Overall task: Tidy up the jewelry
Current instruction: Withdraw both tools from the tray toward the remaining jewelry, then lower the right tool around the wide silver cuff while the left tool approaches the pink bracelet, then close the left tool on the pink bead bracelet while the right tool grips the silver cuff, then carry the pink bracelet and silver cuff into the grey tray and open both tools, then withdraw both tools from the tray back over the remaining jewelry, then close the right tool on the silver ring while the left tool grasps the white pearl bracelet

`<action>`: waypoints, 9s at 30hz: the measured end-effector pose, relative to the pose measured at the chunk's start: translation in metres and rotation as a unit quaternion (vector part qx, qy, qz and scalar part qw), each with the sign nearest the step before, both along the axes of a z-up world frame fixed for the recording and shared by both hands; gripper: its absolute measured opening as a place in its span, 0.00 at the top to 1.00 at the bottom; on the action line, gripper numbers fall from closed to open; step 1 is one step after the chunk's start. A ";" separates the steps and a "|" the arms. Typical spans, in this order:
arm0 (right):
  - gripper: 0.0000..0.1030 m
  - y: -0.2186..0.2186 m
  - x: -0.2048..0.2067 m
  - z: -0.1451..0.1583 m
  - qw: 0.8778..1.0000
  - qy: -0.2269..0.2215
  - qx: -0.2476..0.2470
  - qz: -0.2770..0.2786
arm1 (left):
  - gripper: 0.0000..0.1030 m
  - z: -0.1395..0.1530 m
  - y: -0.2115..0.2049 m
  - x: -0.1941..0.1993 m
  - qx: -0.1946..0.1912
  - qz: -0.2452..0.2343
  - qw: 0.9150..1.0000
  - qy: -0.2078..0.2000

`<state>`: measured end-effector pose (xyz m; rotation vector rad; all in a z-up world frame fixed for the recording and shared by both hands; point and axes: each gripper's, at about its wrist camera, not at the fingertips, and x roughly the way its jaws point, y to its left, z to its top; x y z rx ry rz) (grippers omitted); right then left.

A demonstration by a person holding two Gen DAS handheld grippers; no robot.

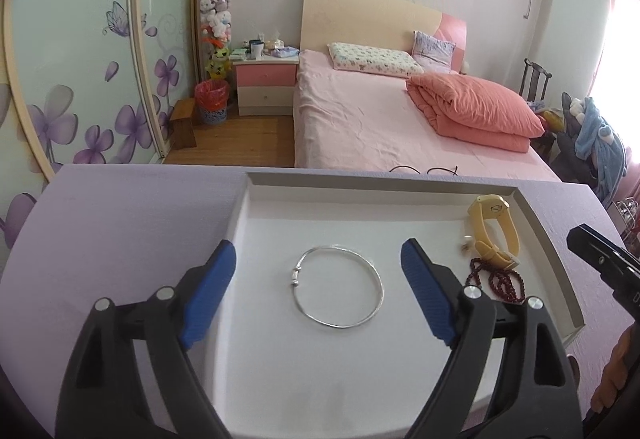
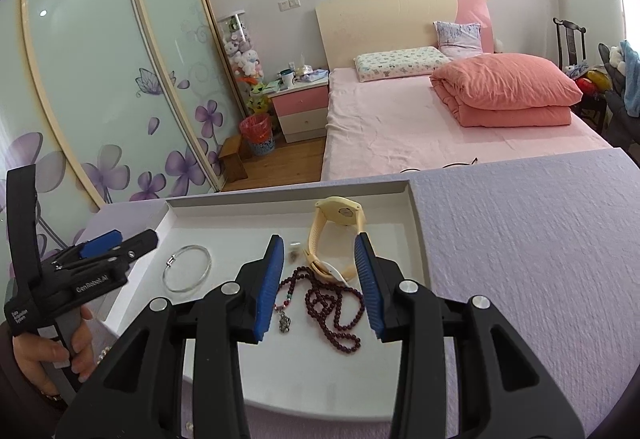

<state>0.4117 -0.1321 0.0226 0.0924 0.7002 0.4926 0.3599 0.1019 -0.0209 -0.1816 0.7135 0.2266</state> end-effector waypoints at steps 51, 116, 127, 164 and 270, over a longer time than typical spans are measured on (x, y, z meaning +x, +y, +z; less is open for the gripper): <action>0.25 -0.047 -0.106 -0.069 0.989 0.076 -0.129 0.001 | 0.04 -0.029 -0.059 -0.227 -0.003 -0.073 0.997 -0.021; 0.34 -0.051 -0.113 -0.052 0.994 0.083 -0.069 0.020 | 0.78 -0.048 -0.087 -0.194 -0.011 -0.122 0.991 0.056; 0.34 -0.041 -0.122 -0.039 0.996 0.065 -0.052 0.035 | 0.78 0.004 -0.077 -0.210 -0.035 -0.136 0.990 -0.030; 0.34 0.025 -0.046 -0.012 0.999 -0.005 -0.047 0.002 | 0.78 0.051 -0.023 -0.084 -0.041 -0.059 0.994 -0.088; 0.78 0.035 -0.115 -0.065 0.987 0.066 -0.147 0.014 | 0.05 -0.023 0.001 -0.216 0.007 -0.033 0.999 -0.024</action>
